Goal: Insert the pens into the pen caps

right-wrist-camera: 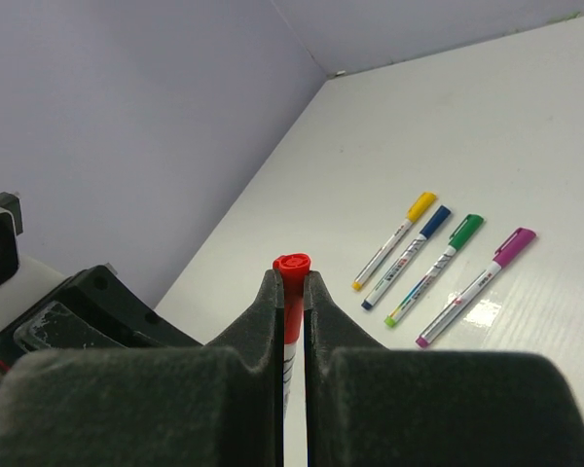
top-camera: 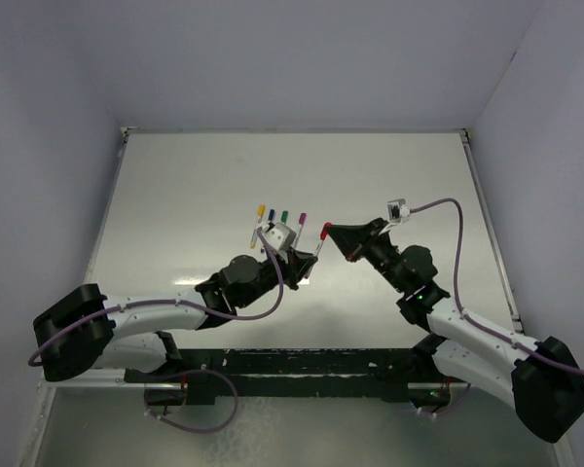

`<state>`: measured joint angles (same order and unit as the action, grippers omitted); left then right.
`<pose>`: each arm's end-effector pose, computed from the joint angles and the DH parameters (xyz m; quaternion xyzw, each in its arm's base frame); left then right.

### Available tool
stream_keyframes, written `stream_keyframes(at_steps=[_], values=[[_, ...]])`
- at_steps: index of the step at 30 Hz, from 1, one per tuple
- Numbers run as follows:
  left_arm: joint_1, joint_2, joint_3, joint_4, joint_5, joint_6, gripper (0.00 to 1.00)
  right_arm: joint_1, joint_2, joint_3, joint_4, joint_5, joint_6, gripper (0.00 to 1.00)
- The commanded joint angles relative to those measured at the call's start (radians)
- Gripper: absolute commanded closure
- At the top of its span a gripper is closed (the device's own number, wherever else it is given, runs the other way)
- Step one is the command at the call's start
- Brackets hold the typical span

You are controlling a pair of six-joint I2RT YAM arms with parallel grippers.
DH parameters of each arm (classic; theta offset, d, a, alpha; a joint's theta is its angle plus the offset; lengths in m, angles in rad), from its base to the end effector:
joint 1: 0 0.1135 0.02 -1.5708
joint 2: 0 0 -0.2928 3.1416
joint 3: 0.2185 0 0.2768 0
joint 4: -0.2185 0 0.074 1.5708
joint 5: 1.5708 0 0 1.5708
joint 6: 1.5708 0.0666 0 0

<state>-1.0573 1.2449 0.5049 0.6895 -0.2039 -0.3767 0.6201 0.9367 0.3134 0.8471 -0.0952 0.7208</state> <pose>0.1617 -0.2593 0.2460 0.1745 0.7030 -0.3948 0.5651 0.1898 0.1433 0.2715 -0.0058 0.6241 0.5084 0.5933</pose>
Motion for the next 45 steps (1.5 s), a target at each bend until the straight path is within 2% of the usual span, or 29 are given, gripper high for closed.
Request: stream_keyframes(at_steps=[1, 13, 19, 26, 32, 35, 39, 42, 45], values=[[0.043, -0.051, 0.15, 0.325, -0.017, 0.021, 1.0, 0.016, 0.046, -0.032, -0.167, -0.131, -0.056, 1.0], [0.083, -0.035, 0.264, 0.34, 0.024, 0.069, 1.0, 0.108, 0.114, 0.014, -0.343, -0.039, -0.12, 1.0], [0.107, -0.056, 0.287, 0.315, 0.032, 0.089, 1.0, 0.129, 0.147, -0.005, -0.343, -0.009, -0.091, 1.0], [0.112, -0.063, 0.241, 0.279, 0.046, 0.056, 1.0, 0.129, 0.142, 0.027, -0.356, 0.039, -0.096, 1.0], [0.113, -0.04, 0.164, 0.169, 0.092, -0.024, 1.0, 0.13, 0.104, 0.103, -0.41, 0.19, -0.091, 0.99], [0.112, -0.022, 0.109, 0.129, 0.093, -0.049, 1.0, 0.129, 0.09, 0.143, -0.415, 0.239, -0.082, 0.69], [0.112, 0.009, 0.049, 0.111, 0.08, -0.074, 1.0, 0.129, 0.065, 0.196, -0.485, 0.346, -0.085, 0.4], [0.112, 0.049, 0.026, 0.103, 0.059, -0.079, 1.0, 0.129, 0.024, 0.197, -0.52, 0.402, -0.075, 0.29], [0.113, 0.104, 0.028, 0.102, 0.044, -0.067, 1.0, 0.13, -0.034, 0.174, -0.554, 0.448, -0.067, 0.26]])
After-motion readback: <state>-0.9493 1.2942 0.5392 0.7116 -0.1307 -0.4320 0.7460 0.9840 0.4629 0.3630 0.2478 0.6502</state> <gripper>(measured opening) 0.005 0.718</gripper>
